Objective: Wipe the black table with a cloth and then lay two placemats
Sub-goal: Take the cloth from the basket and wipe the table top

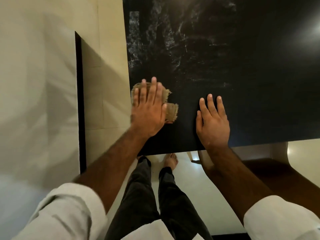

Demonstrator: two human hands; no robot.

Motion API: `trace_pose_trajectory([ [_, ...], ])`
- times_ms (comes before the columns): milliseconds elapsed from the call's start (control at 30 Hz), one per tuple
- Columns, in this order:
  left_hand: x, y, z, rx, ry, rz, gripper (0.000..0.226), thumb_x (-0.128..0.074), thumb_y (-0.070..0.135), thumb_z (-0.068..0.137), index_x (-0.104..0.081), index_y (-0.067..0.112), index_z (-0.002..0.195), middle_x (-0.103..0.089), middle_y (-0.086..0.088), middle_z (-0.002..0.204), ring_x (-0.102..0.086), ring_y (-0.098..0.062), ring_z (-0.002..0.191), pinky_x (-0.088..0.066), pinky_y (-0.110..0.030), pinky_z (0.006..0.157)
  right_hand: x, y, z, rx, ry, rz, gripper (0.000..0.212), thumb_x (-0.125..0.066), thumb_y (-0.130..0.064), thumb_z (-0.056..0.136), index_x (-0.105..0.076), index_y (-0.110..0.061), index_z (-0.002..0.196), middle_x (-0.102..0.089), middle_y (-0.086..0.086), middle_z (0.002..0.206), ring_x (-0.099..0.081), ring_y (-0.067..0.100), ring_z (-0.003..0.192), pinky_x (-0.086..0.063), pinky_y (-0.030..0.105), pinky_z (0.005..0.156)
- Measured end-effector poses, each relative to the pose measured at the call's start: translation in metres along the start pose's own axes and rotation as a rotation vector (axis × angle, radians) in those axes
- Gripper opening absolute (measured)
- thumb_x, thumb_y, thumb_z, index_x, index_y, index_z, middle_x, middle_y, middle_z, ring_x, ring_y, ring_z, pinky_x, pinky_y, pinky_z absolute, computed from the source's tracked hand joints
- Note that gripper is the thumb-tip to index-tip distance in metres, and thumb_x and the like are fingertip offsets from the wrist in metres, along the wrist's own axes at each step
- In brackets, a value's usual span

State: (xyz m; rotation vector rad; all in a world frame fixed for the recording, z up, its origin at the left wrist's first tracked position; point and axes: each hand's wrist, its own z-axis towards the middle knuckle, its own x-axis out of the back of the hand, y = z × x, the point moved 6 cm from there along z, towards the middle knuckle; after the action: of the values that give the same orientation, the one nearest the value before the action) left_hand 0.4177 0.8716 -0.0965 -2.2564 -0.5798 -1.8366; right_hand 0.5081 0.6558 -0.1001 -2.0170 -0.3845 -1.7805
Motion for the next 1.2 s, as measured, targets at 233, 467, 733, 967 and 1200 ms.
trace_pose_trajectory([
  [233, 0.025, -0.037, 0.083, 0.154, 0.055, -0.012, 0.077, -0.017, 0.051, 0.113, -0.004, 0.011, 0.177, 0.002, -0.014, 0.186, 0.003, -0.036, 0.172, -0.008, -0.061, 0.138, -0.001, 0.003, 0.005, 0.007, -0.043, -0.001, 0.053, -0.041, -0.041, 0.118, -0.047, -0.023, 0.167, -0.038, 0.006, 0.177, -0.022, 0.034, 0.169, -0.043, 0.055, 0.123],
  [467, 0.018, 0.042, 0.086, -0.09, 0.019, 0.044, 0.079, -0.018, 0.053, 0.113, -0.002, 0.011, 0.177, 0.005, -0.014, 0.186, 0.001, -0.034, 0.173, -0.01, -0.059, 0.138, -0.001, 0.003, 0.001, 0.004, -0.046, 0.017, 0.053, -0.04, -0.042, 0.117, -0.047, -0.025, 0.167, -0.036, 0.004, 0.178, -0.02, 0.031, 0.169, -0.045, 0.054, 0.123],
  [733, 0.011, -0.031, 0.025, -0.021, -0.056, 0.019, 0.079, -0.013, 0.055, 0.111, 0.006, 0.016, 0.178, 0.013, -0.007, 0.186, 0.012, -0.037, 0.171, -0.004, -0.062, 0.138, -0.001, 0.004, 0.004, -0.005, -0.072, 0.02, 0.054, -0.039, -0.044, 0.117, -0.044, -0.026, 0.168, -0.034, 0.003, 0.179, -0.018, 0.031, 0.17, -0.043, 0.054, 0.123],
  [967, 0.036, -0.024, 0.131, 0.157, 0.054, -0.007, 0.078, -0.018, 0.054, 0.113, -0.006, 0.012, 0.177, -0.002, -0.013, 0.186, -0.003, -0.038, 0.172, -0.011, -0.062, 0.138, -0.002, 0.005, 0.002, 0.008, -0.081, 0.019, 0.054, -0.038, -0.045, 0.118, -0.043, -0.028, 0.168, -0.034, 0.002, 0.179, -0.017, 0.031, 0.17, -0.043, 0.056, 0.126],
  [1200, 0.012, 0.082, 0.063, -0.153, 0.001, -0.053, 0.078, -0.022, 0.052, 0.113, -0.005, 0.012, 0.178, 0.002, -0.012, 0.186, -0.001, -0.033, 0.173, -0.009, -0.058, 0.139, 0.008, 0.003, 0.005, -0.004, -0.064, 0.076, 0.051, -0.042, -0.041, 0.116, -0.054, -0.024, 0.163, -0.043, 0.004, 0.175, -0.028, 0.031, 0.167, -0.048, 0.052, 0.122],
])
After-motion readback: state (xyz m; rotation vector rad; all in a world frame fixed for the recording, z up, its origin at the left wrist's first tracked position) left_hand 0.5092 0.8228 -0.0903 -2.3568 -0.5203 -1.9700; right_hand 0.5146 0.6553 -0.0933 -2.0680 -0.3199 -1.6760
